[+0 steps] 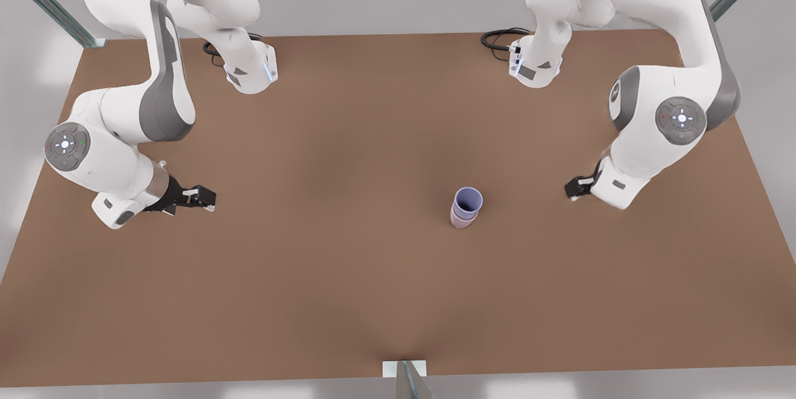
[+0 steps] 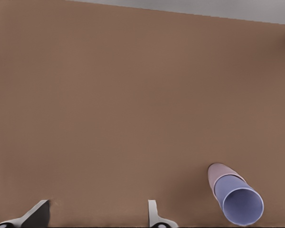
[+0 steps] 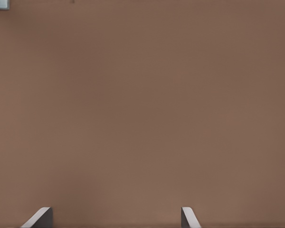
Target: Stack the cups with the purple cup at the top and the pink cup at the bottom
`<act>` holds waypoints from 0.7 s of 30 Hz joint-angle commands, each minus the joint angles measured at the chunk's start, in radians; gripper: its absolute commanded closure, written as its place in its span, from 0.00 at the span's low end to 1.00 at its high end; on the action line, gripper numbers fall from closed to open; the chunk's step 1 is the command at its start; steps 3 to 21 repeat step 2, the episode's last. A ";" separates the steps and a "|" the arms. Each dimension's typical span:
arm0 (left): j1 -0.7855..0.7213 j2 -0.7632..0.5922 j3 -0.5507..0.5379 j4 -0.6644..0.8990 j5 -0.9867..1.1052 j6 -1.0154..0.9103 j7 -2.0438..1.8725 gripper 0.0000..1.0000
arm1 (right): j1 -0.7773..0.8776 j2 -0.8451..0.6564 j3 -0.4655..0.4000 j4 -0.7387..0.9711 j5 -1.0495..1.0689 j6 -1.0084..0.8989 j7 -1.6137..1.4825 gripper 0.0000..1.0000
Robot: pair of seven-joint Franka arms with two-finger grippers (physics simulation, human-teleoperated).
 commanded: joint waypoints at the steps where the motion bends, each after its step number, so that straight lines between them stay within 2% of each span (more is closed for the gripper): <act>1: -0.001 -0.011 0.001 0.003 0.039 -0.158 0.449 0.00 | 0.001 -0.001 0.000 0.000 0.000 -0.003 0.047 0.00; 21: -0.001 -0.009 0.003 0.004 0.037 -0.158 0.450 0.00 | -0.001 -0.001 0.000 0.000 0.000 -0.005 0.047 0.00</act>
